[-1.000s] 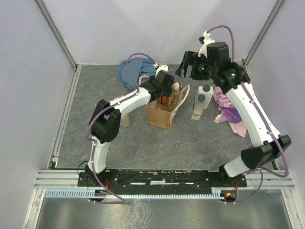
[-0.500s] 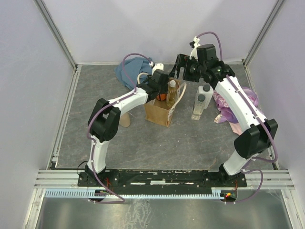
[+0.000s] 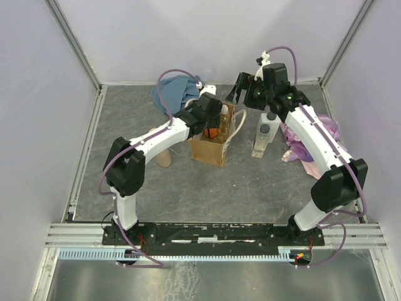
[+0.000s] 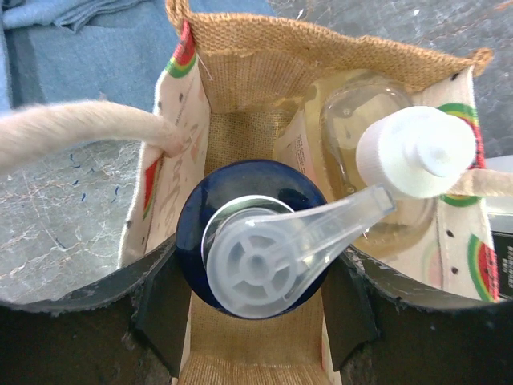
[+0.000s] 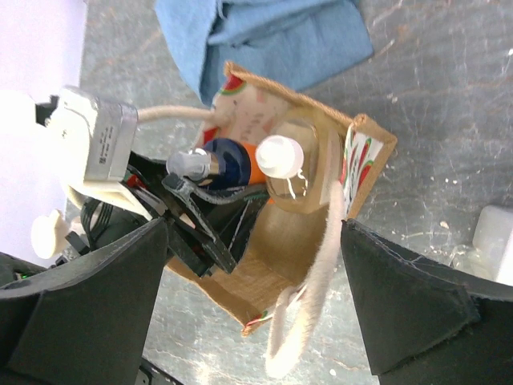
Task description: Take the personal care products out of the canvas bag
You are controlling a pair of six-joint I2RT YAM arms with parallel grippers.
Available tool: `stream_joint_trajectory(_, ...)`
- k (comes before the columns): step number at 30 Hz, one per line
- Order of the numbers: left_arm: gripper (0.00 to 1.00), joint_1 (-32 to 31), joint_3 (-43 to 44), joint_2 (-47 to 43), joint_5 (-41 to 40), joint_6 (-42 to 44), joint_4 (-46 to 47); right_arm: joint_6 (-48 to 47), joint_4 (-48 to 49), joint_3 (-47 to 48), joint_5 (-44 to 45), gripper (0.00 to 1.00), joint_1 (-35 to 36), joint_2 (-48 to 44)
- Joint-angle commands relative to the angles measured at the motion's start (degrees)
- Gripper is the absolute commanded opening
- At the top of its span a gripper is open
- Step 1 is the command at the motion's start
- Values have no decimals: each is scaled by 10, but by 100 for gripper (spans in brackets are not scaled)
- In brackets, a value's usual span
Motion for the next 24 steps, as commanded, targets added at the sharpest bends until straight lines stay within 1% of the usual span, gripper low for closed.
stream_joint_trajectory(1,19,0,53,-87,-11,8,14,-6,13,25,9,95,-2,-12)
stream_joint_trajectory(9,19,0,104,-143,-23,20,-49,4,20,39,6,94,-2,-5)
stream_joint_trajectory(12,21,0,128,-161,-27,25,-69,10,20,52,-3,94,-2,10)
stream_joint_trajectory(21,29,0,228,-193,-90,75,-130,4,18,103,-40,93,2,68)
stream_joint_trajectory(24,29,1,256,-200,-132,94,-153,-14,2,136,-37,93,18,92)
